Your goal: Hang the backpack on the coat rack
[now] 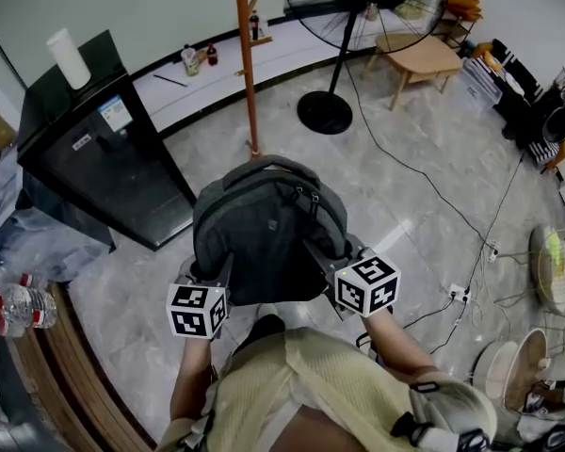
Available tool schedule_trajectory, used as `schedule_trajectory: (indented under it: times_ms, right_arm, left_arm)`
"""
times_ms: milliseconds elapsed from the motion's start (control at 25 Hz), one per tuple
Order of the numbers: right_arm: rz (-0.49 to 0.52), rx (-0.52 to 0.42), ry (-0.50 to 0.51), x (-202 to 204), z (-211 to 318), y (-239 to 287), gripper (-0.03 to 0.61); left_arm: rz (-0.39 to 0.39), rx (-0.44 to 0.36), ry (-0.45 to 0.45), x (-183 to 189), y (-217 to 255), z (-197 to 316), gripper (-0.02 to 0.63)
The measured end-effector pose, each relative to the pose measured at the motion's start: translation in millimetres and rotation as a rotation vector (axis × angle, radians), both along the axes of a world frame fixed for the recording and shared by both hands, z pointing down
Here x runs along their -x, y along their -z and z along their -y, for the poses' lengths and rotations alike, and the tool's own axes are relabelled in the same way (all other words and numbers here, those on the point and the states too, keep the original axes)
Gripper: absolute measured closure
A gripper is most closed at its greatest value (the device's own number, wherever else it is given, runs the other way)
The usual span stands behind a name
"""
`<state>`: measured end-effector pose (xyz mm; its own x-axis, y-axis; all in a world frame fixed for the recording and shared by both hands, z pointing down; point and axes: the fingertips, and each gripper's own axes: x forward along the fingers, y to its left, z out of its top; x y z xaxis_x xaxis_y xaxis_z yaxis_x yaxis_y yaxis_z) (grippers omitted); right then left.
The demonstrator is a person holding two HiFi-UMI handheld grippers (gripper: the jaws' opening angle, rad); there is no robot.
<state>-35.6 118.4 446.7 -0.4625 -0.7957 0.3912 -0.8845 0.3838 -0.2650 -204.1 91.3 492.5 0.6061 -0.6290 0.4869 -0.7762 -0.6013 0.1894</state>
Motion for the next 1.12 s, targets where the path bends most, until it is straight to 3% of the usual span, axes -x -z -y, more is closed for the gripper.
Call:
schedule_trajectory:
  times_ms: [400, 640, 1120]
  right_arm:
    - [0.025, -0.028, 0.006, 5.4, 56.8, 9.8, 0.474]
    - [0.022, -0.076, 0.034, -10.4, 93.0, 14.4, 0.476]
    - [0.059, -0.036, 0.089, -62.4, 198.4, 1.9, 0.476]
  left_arm:
    - [-0.009, -0.044, -0.024, 4.5, 8.9, 59.8, 0.48]
    - [-0.015, -0.067, -0.022, -12.3, 7.7, 93.0, 0.477]
    - [0.017, -0.035, 0.045, -61.7, -2.4, 185.8, 0.479]
